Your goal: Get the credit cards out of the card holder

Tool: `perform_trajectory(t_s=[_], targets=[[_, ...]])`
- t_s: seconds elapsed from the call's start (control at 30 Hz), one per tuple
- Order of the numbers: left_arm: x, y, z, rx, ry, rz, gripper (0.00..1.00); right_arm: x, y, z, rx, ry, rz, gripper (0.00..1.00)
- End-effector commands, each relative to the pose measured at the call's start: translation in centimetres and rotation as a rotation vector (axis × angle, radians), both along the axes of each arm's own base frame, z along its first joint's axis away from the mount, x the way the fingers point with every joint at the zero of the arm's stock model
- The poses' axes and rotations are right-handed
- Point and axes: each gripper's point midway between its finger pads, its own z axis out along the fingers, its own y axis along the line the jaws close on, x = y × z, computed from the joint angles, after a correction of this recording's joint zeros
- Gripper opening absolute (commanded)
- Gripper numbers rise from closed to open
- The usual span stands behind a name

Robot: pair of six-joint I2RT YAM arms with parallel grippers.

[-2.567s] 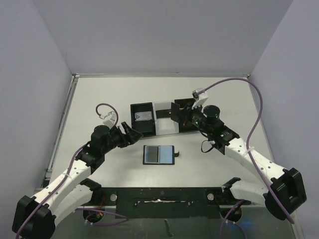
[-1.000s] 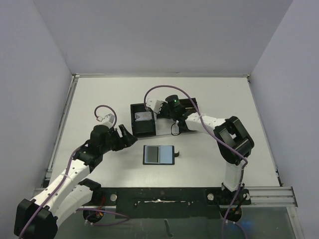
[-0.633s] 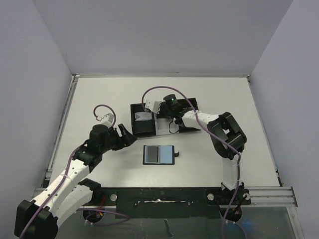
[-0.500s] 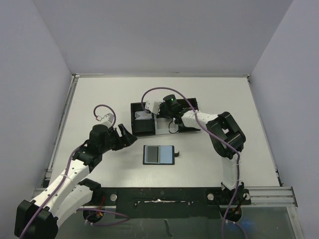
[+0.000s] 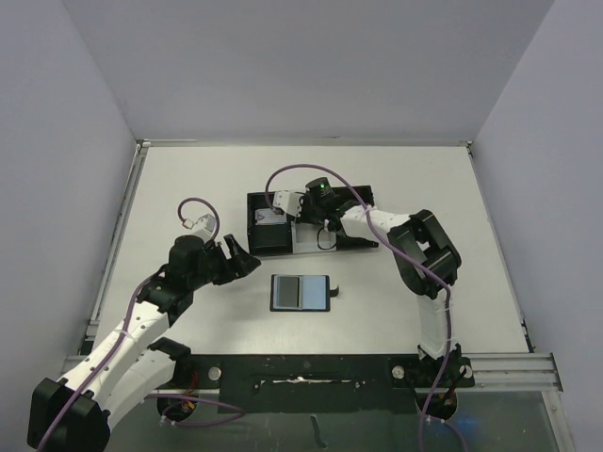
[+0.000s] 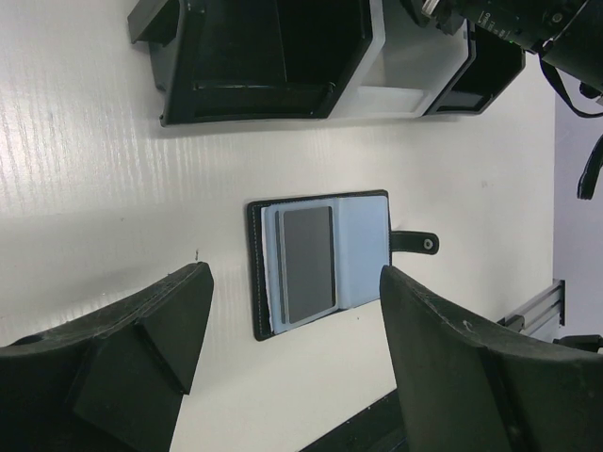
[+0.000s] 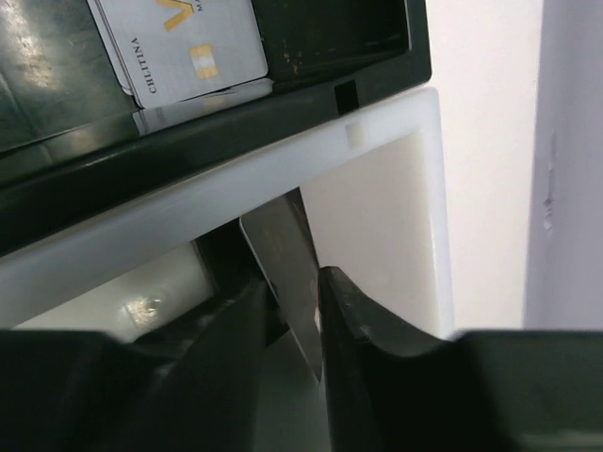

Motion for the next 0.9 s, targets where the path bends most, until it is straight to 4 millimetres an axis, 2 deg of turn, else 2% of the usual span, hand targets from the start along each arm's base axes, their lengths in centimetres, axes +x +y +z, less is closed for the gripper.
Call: perform_trajectory(t_s=[0.0,0.27,0.87], targets=[[0.8,-0.5,1.6,-0.039,-0.052,-0.011,0.71,0.7,0.7,2.0,0.049,0.001,-0.015,0.38],[0.7,-0.8,1.2,-0.044,-0.039,-0.028,0.71,0.9,1.3,2.7,0.103,0.029,-0.034,0.43],[0.6,-1.6,1.1,-0.073,-0.027,-0.069,0.71,0.3,1.3,2.4,0.126,0.103,-0.031,0.48]])
